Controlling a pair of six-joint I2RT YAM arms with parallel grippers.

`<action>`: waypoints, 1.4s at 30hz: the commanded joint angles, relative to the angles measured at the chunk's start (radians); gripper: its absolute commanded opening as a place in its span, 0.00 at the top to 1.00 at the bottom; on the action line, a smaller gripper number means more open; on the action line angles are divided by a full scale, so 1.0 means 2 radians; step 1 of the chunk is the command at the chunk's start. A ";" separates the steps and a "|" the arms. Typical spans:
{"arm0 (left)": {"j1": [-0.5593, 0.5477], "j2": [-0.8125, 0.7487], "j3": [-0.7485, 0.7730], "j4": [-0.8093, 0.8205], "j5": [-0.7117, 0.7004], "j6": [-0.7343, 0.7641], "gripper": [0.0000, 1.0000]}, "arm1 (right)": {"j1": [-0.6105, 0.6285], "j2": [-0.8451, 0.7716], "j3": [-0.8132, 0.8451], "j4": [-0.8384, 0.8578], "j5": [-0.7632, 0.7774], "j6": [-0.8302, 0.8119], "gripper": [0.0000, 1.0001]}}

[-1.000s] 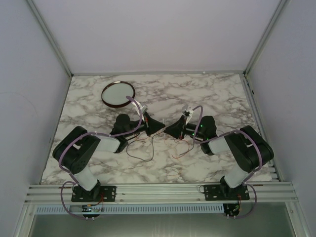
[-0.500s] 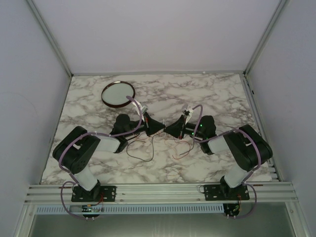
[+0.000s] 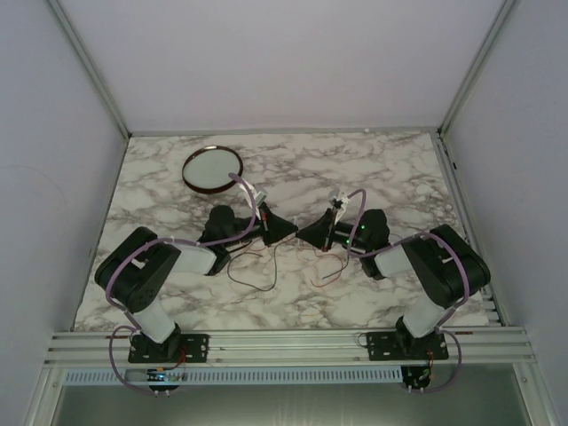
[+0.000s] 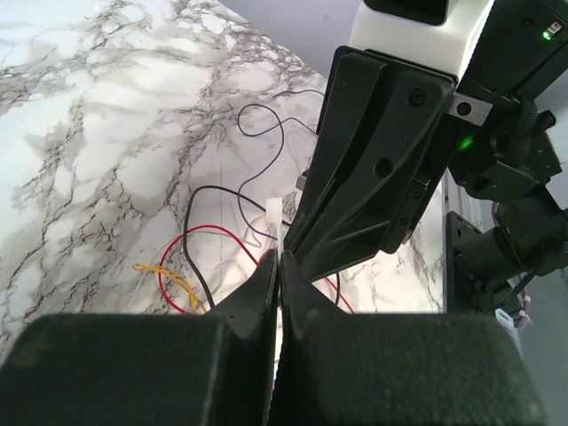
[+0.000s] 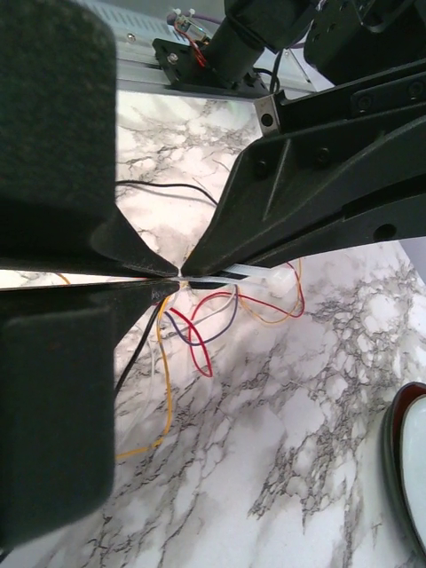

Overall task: Zip-tie the wires
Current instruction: Tie the cable at the center of the board.

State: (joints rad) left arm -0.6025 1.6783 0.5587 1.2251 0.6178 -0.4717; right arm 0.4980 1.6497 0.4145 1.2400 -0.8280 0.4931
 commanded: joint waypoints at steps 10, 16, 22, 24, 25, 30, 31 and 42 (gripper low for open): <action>-0.001 -0.012 0.016 0.011 -0.005 0.026 1.00 | -0.016 -0.024 -0.033 0.000 0.016 0.001 1.00; 0.000 -0.015 0.001 0.020 -0.019 0.077 1.00 | -0.016 -0.042 -0.025 -0.019 -0.010 0.007 1.00; -0.001 -0.011 0.001 0.023 -0.024 0.134 1.00 | -0.015 -0.064 -0.021 -0.062 -0.033 0.006 1.00; 0.000 -0.006 0.001 0.034 -0.024 0.147 1.00 | -0.015 -0.070 -0.018 -0.084 -0.037 0.004 1.00; 0.000 -0.004 0.002 0.040 -0.024 0.152 1.00 | -0.014 -0.074 -0.015 -0.097 -0.038 0.001 1.00; -0.006 0.001 0.000 0.062 -0.022 0.184 1.00 | -0.010 -0.092 0.020 -0.205 -0.037 -0.030 1.00; -0.008 -0.001 -0.002 0.061 -0.024 0.193 1.00 | -0.009 -0.095 0.029 -0.226 -0.037 -0.036 1.00; -0.030 -0.033 -0.033 0.048 -0.074 0.291 1.00 | -0.006 -0.115 0.098 -0.415 -0.047 -0.096 1.00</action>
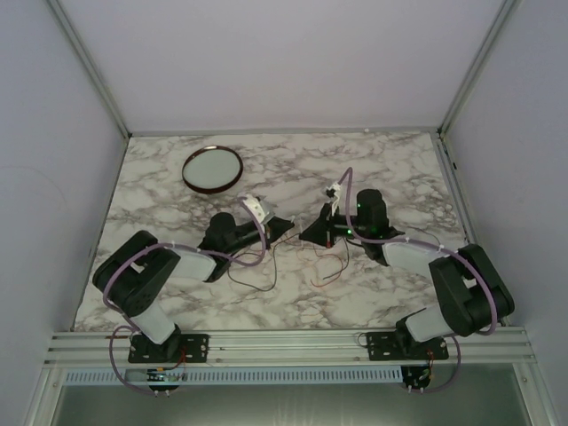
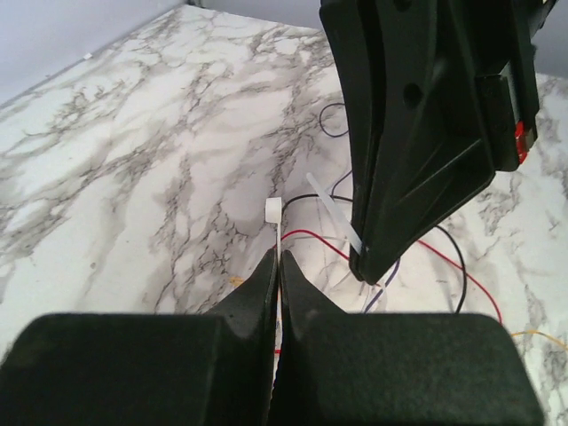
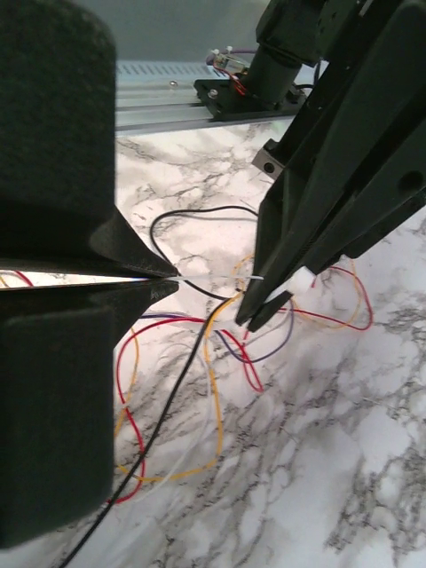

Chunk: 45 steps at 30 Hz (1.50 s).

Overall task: Zip-tie the wires
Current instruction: Tie the cable at the center of the board.

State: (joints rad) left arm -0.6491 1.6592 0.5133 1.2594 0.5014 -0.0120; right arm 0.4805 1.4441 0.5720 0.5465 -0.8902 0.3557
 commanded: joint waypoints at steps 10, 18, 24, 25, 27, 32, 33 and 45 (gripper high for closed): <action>-0.034 -0.049 -0.014 -0.027 -0.042 0.151 1.00 | 0.005 -0.012 0.047 -0.137 -0.037 -0.037 1.00; -0.044 -0.053 -0.016 -0.048 -0.057 0.180 1.00 | 0.006 -0.009 0.077 -0.200 -0.044 -0.053 1.00; -0.047 -0.061 -0.015 -0.061 -0.062 0.192 1.00 | 0.006 -0.004 0.097 -0.267 -0.055 -0.077 1.00; -0.047 -0.061 -0.014 -0.062 -0.062 0.195 1.00 | 0.006 -0.002 0.096 -0.273 -0.058 -0.080 1.00; -0.048 -0.062 -0.014 -0.067 -0.058 0.200 1.00 | 0.006 0.001 0.096 -0.280 -0.064 -0.087 1.00; -0.052 -0.062 -0.015 -0.072 -0.061 0.208 1.00 | 0.006 0.002 0.098 -0.288 -0.068 -0.098 1.00; -0.053 -0.062 -0.015 -0.074 -0.061 0.208 1.00 | 0.006 0.002 0.099 -0.290 -0.068 -0.099 1.00; -0.063 -0.061 -0.014 -0.085 -0.069 0.226 1.00 | 0.006 0.019 0.112 -0.309 -0.087 -0.121 1.00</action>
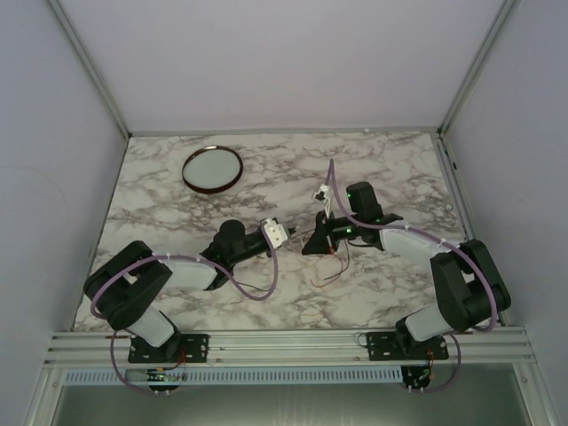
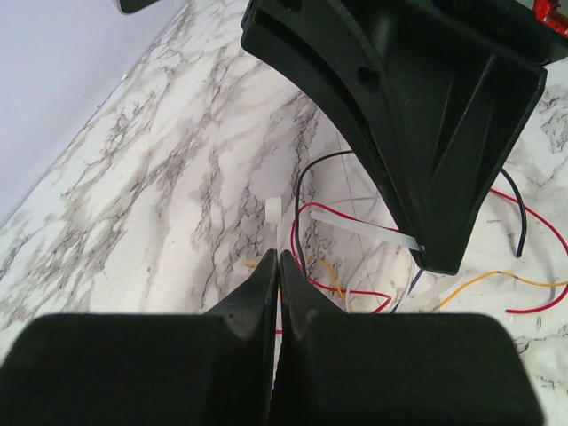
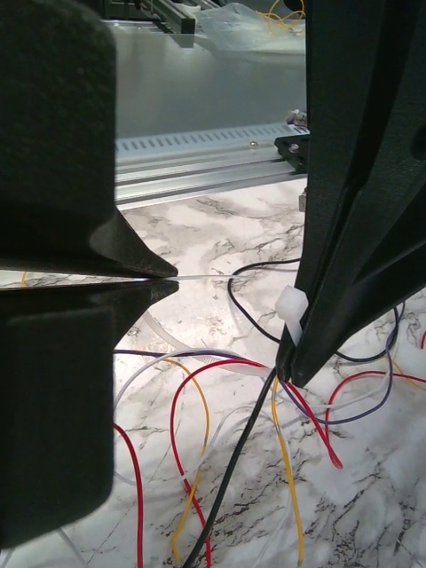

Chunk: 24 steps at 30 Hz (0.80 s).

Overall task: Zip-tie the wires
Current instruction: Tie the cable at the center of the board.

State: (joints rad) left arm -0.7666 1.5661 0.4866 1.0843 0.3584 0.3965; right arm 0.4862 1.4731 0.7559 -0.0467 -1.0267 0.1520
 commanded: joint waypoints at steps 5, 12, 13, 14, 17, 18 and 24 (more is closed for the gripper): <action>-0.007 -0.016 -0.001 -0.001 0.000 0.024 1.00 | 0.003 0.006 0.020 -0.018 -0.017 -0.026 1.00; -0.009 -0.014 -0.002 0.007 0.002 0.019 1.00 | 0.003 0.006 0.020 -0.021 -0.016 -0.032 1.00; -0.009 -0.013 -0.002 0.007 0.003 0.019 1.00 | 0.003 0.006 0.020 -0.022 -0.015 -0.033 1.00; -0.009 -0.014 -0.003 0.007 0.003 0.019 1.00 | 0.002 0.007 0.020 -0.022 -0.015 -0.033 1.00; -0.009 -0.013 -0.003 0.008 0.004 0.019 1.00 | 0.002 0.008 0.020 -0.022 -0.015 -0.036 1.00; -0.009 -0.013 -0.003 0.008 0.005 0.019 1.00 | 0.002 0.009 0.020 -0.022 -0.015 -0.037 1.00; -0.009 -0.012 -0.003 0.006 0.003 0.020 1.00 | -0.001 0.008 0.020 -0.025 -0.014 -0.040 1.00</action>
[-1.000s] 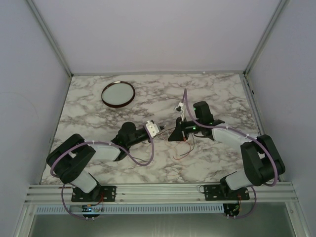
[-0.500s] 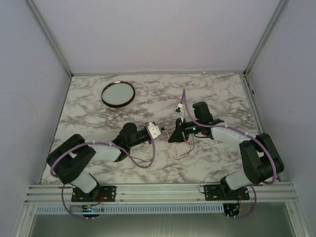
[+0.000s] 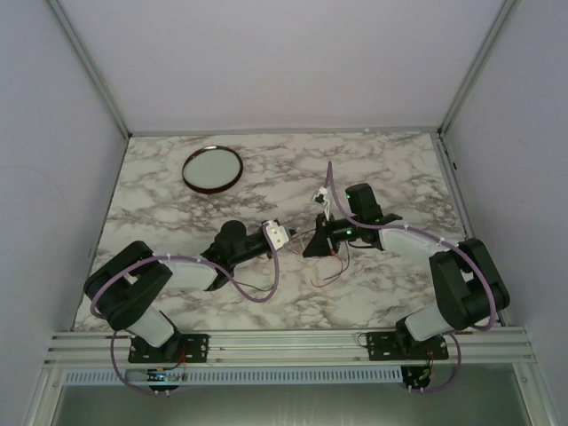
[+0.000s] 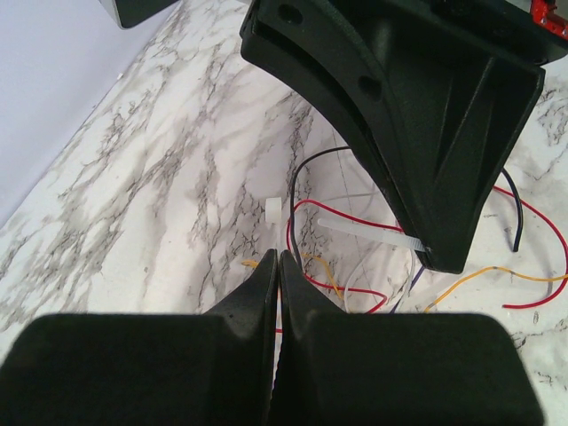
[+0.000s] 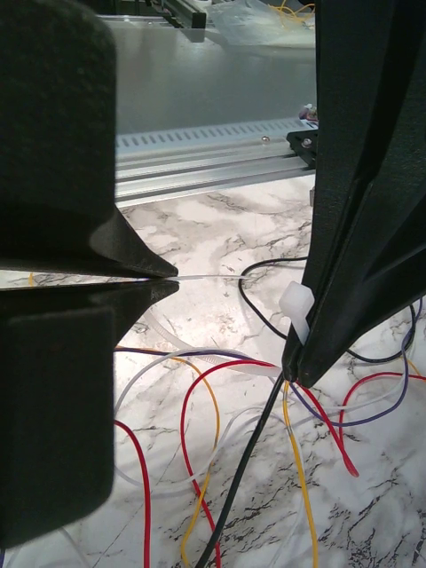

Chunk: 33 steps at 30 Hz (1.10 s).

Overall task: Zip-tie the wires
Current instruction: Tie the cable at the center of the board.

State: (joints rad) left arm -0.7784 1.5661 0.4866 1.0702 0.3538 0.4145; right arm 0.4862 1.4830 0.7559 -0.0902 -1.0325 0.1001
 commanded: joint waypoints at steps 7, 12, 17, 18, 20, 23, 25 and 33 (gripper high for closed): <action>-0.004 -0.010 -0.004 0.015 0.002 0.012 1.00 | -0.003 0.001 0.035 -0.005 -0.011 -0.017 1.00; -0.006 -0.011 -0.011 0.027 -0.004 0.014 1.00 | -0.006 0.001 0.039 -0.006 -0.010 -0.020 1.00; -0.007 -0.010 -0.012 0.028 -0.005 0.012 1.00 | -0.007 0.004 0.041 -0.009 -0.010 -0.022 1.00; -0.008 -0.010 -0.012 0.029 -0.006 0.012 1.00 | -0.007 0.005 0.041 -0.009 -0.010 -0.023 1.00; -0.008 -0.010 -0.011 0.028 -0.006 0.012 1.00 | -0.007 0.006 0.042 -0.010 -0.009 -0.023 1.00; -0.007 -0.010 -0.010 0.028 -0.007 0.011 1.00 | -0.007 0.008 0.040 -0.014 -0.011 -0.024 1.00; -0.007 -0.011 -0.010 0.029 -0.006 0.010 1.00 | -0.007 0.009 0.038 -0.019 -0.012 -0.027 1.00; -0.007 -0.012 -0.010 0.029 -0.003 0.011 1.00 | -0.007 0.018 0.035 -0.035 -0.010 -0.038 1.00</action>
State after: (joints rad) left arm -0.7883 1.5661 0.4732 1.0737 0.3313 0.4179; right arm 0.4778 1.5021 0.8017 -0.1429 -1.0321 0.0563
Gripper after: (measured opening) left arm 0.005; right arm 0.004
